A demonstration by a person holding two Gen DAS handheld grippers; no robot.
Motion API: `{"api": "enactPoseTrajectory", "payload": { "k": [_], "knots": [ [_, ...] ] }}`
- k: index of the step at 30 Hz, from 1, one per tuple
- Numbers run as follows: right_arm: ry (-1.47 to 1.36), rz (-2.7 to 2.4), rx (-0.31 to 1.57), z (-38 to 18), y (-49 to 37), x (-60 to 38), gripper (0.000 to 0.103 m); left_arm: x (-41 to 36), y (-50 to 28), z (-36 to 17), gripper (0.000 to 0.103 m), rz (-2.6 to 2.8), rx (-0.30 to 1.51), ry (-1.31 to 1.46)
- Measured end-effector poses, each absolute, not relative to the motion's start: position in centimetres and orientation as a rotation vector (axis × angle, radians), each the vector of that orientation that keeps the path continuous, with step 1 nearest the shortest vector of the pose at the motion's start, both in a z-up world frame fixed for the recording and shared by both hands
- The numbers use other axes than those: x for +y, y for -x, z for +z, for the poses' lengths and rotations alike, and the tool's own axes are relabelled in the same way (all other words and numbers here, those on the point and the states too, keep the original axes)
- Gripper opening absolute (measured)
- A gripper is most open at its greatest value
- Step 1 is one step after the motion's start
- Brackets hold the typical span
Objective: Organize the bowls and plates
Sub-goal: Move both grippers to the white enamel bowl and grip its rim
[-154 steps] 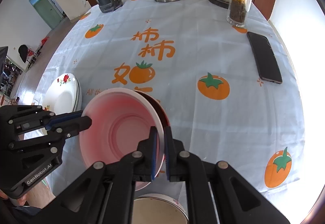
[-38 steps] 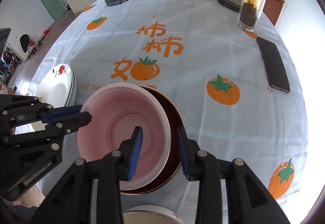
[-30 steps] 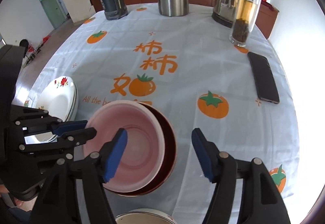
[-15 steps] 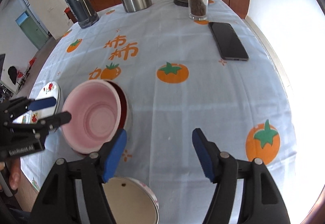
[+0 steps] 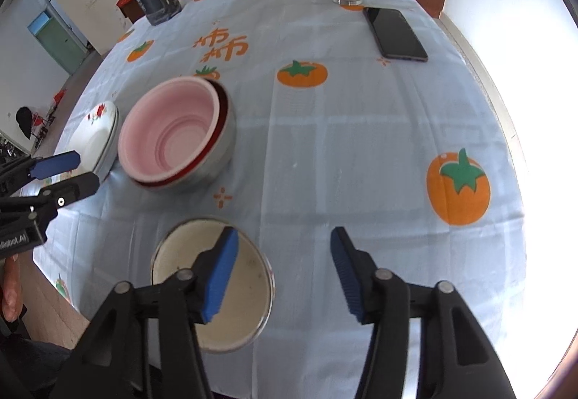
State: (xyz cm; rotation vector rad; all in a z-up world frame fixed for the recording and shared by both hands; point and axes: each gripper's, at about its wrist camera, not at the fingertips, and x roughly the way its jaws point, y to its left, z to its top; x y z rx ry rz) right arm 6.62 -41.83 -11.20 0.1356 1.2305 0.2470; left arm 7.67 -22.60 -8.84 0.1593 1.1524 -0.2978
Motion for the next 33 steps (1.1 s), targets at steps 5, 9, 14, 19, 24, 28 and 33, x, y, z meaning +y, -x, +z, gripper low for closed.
{"api": "enactPoseTrajectory", "payload": {
  "k": [5,9,14,19,24,28,33],
  "knots": [
    [-0.119,0.263,1.265,-11.9,-4.9,-41.4,0.037,-25.4,-5.4,-10.1,0.063,-0.386,1.194,-0.187],
    [-0.106,0.277,1.280,-12.3,-3.7,-41.1,0.030,-27.1,-4.2,-10.6,0.063,-0.430,1.200,-0.210],
    [-0.107,0.294,1.286,-12.5,-2.9,-41.1,0.024,-28.0,-3.5,-11.4,0.063,-0.451,1.232,-0.191],
    [-0.115,0.314,1.292,-13.0,-2.7,-41.4,0.020,-28.5,-3.0,-12.7,0.046,-0.453,1.280,-0.183],
    [-0.100,0.340,1.286,-13.0,-2.5,-41.1,0.015,-28.5,-2.9,-13.9,0.032,-0.436,1.325,-0.152],
    [-0.065,0.361,1.280,-13.0,-2.4,-40.6,0.011,-28.9,-2.4,-13.8,0.023,-0.435,1.307,-0.159],
    [-0.075,0.359,1.282,-13.0,-2.4,-40.6,0.010,-28.3,-2.5,-13.4,0.020,-0.451,1.308,-0.146]
  ]
}}
